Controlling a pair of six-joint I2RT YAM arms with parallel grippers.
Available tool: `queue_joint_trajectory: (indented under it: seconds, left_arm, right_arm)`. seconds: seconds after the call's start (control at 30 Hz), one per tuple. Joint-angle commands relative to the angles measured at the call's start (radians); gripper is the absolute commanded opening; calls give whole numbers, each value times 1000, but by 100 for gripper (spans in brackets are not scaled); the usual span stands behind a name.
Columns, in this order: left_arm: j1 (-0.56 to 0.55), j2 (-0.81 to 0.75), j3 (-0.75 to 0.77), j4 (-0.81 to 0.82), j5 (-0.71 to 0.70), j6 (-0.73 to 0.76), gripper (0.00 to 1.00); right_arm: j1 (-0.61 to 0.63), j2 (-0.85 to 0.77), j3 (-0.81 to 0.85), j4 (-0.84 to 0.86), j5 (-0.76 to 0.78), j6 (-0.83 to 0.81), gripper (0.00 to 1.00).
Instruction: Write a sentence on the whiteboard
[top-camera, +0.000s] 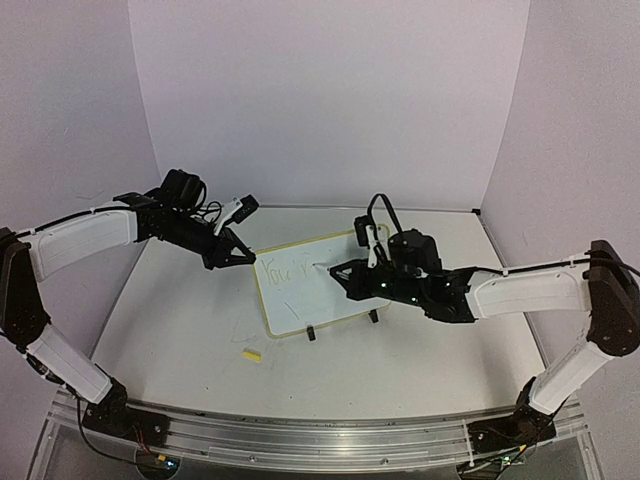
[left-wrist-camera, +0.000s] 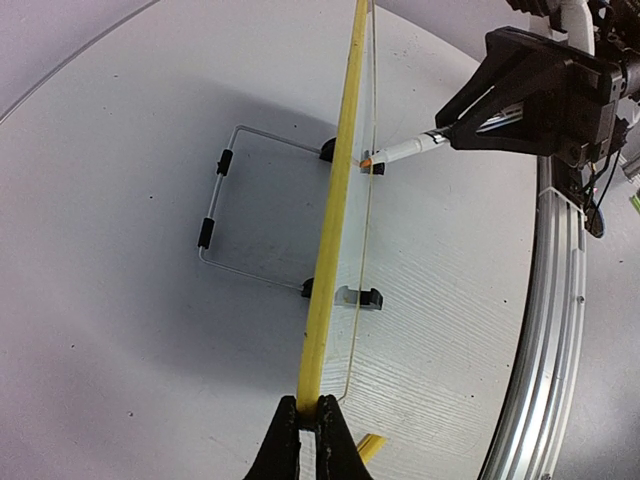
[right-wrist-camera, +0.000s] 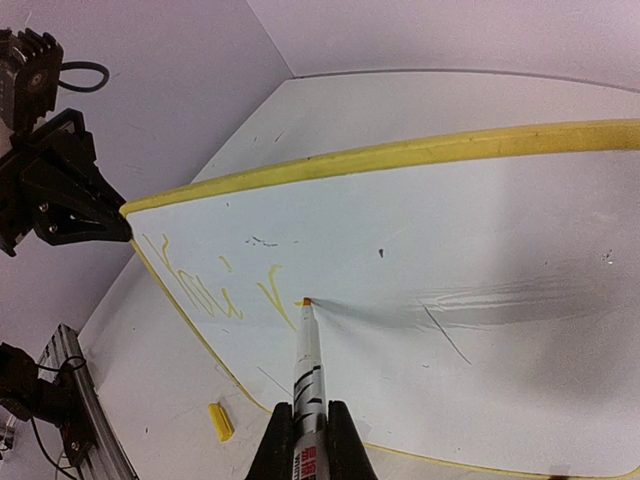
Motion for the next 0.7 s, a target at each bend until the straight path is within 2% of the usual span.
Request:
queue_joint_trajectory:
  seconds: [0.0, 0.67]
  left_arm:
    - [-1, -22, 0, -4, -23, 34, 0]
    - [-1, -20, 2, -4, -25, 36, 0]
  right_arm:
    - [-11, -47, -1, 13, 69, 5, 0]
    - [-13, 33, 59, 16, -37, 0, 0]
